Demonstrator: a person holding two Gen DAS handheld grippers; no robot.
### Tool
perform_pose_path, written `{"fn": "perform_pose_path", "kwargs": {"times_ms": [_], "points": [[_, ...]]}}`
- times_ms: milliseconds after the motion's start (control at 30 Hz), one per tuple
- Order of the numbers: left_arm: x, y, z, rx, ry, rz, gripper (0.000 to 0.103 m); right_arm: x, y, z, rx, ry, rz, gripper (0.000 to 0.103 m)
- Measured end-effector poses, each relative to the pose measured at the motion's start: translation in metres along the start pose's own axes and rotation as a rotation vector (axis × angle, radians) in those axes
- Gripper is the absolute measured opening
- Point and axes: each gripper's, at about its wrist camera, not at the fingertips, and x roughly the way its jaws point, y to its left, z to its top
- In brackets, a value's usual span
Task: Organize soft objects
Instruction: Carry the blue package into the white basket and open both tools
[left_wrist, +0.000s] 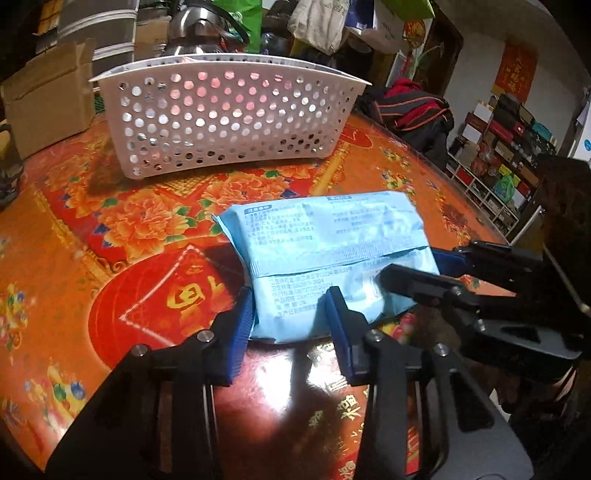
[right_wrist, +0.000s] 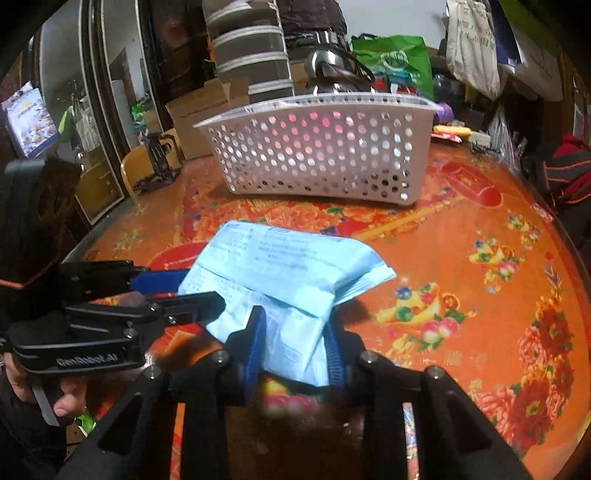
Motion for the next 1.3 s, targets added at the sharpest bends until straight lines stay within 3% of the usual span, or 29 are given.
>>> {"fn": "perform_pose_path", "kwargs": {"times_ms": [333,667,1000,1300], "points": [[-0.025,-0.001,-0.001,-0.014,-0.107,0.111,0.031,-0.008,0.017,0.008,-0.060,-0.057,-0.015,0.025],[-0.071,-0.002,0.037,-0.014,-0.207,0.140,0.031,-0.036,0.030,0.050,-0.097,-0.162,-0.011,0.024],[-0.089,0.005,0.138,0.015,-0.263,0.156,0.031,-0.047,0.016,0.142,-0.098,-0.235,0.006,0.024],[-0.045,0.031,0.240,-0.006,-0.214,0.161,0.031,-0.013,-0.020,0.220,-0.067,-0.218,0.020,0.024]]}}
